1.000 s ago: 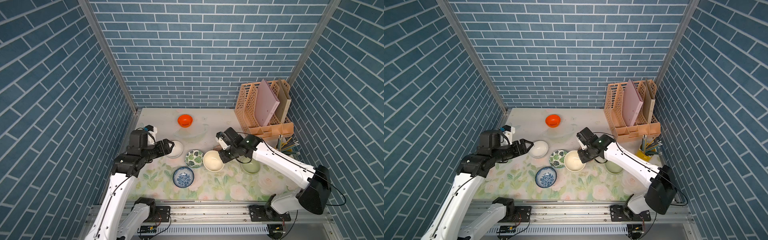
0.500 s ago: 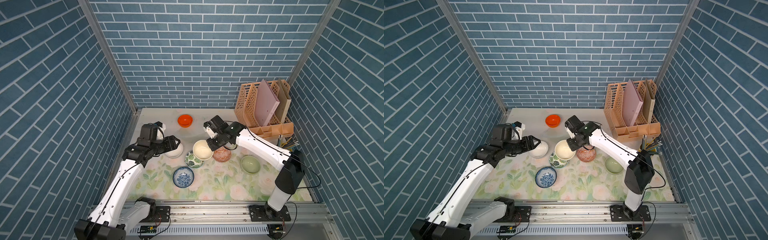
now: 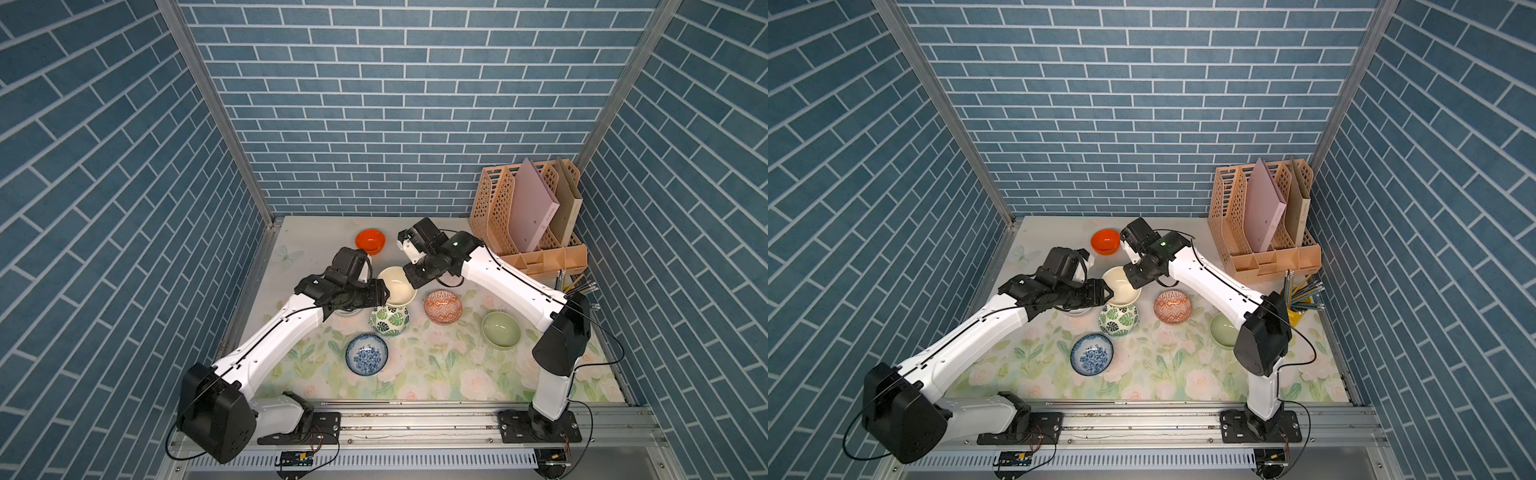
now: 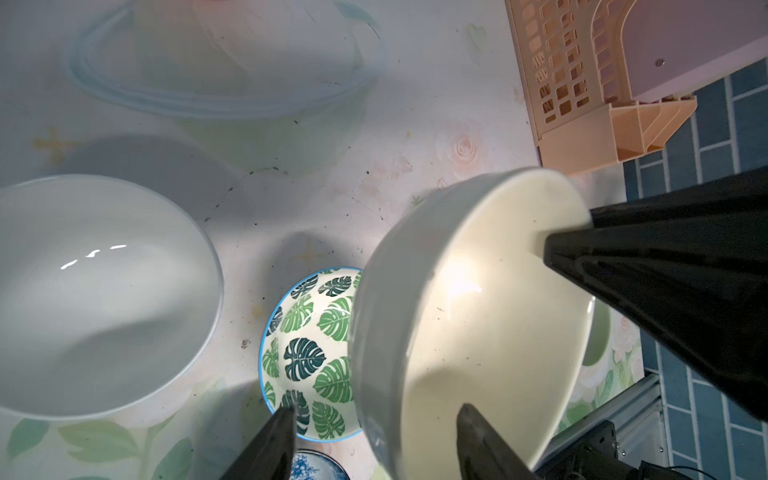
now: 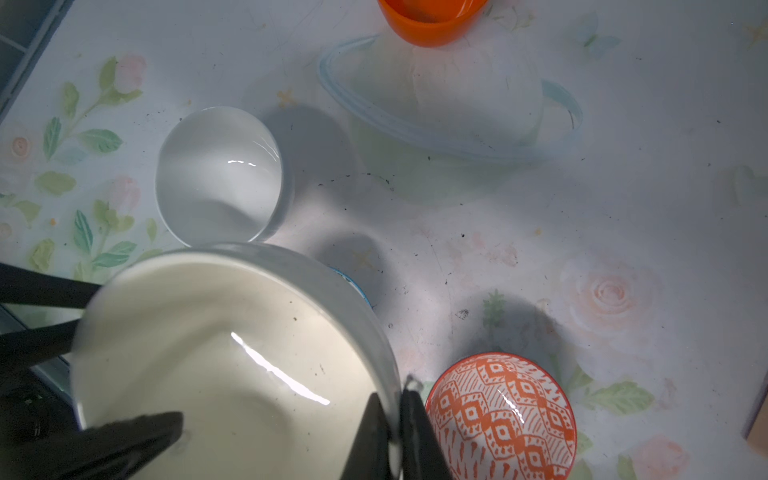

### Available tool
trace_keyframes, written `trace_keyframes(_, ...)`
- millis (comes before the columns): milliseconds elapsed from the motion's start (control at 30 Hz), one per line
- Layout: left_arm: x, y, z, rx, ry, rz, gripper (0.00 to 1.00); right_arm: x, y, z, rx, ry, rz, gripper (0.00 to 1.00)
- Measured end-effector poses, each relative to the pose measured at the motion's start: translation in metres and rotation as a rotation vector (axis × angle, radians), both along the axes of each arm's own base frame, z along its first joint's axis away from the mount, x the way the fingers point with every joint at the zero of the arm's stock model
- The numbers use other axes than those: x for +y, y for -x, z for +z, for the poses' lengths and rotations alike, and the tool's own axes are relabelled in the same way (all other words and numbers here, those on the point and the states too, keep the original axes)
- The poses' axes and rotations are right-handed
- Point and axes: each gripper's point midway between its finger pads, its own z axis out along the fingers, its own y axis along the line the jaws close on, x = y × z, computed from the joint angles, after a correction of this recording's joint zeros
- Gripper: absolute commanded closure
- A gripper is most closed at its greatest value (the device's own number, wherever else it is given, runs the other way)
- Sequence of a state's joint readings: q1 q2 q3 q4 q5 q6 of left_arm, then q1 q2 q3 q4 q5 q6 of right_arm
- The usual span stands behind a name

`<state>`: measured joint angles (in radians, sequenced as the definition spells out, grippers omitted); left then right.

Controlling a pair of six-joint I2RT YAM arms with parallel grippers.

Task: Stack the bowls
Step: Place the bowl on the bowl.

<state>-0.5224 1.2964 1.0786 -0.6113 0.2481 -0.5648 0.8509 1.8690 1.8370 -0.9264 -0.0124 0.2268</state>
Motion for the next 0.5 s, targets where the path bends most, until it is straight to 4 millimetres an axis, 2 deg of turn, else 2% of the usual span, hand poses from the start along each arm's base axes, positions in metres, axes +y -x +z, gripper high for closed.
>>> trace_keyframes(267,0.0008,-0.0037,-0.0035,-0.009,-0.025,0.019,0.58,-0.0007,0.0012,-0.0018,0.007,0.004,0.001,1.0)
trace_keyframes(500,0.0043,-0.0095,-0.0042,-0.021,-0.057,0.04,0.57,-0.0018,0.0022,-0.0058,0.014,0.011,0.002,1.0)
